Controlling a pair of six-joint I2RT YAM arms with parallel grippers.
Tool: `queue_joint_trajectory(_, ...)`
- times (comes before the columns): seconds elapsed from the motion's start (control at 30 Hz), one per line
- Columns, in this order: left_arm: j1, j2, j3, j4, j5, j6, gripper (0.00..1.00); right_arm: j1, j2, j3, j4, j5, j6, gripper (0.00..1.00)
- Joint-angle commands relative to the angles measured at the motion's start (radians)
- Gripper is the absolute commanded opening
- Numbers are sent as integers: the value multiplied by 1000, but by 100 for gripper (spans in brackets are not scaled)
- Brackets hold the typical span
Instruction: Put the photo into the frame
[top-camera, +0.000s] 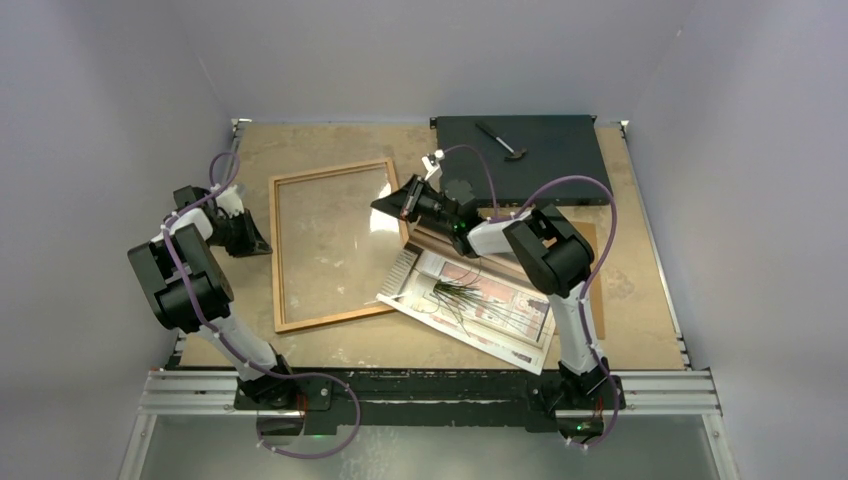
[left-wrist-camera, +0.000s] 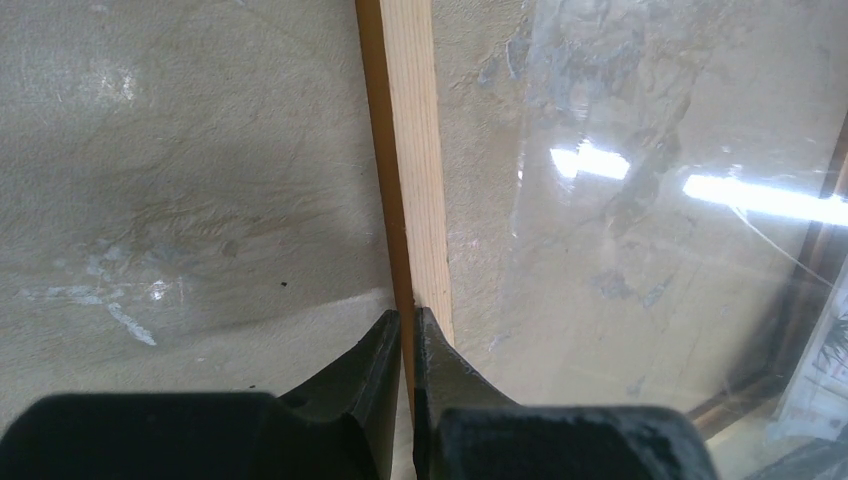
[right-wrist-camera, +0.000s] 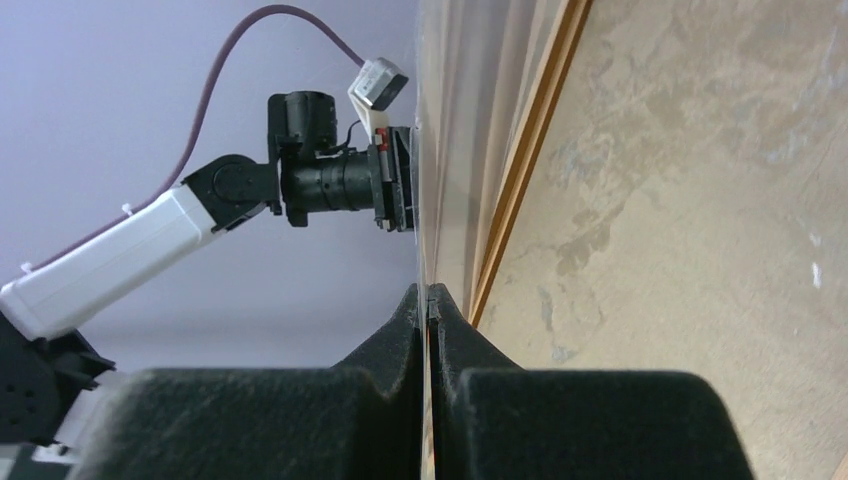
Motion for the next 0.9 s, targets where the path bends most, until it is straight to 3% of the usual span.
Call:
queue_joint_trajectory(0.0, -21, 50, -42, 34, -56, 16, 7, 23, -5, 8, 39, -26, 146, 0)
queue_joint_trajectory(0.13, -21, 46, -56, 40, -56, 19, 6, 33, -40, 61, -124, -5, 118, 0)
queue_joint_trajectory(0.33, -21, 44, -60, 44, -45, 19, 6, 35, -45, 91, -237, 19, 118, 0)
queue_joint_trajectory(0.87, -18, 40, -71, 47, -41, 35, 5, 46, -111, 104, -339, 84, 215, 0)
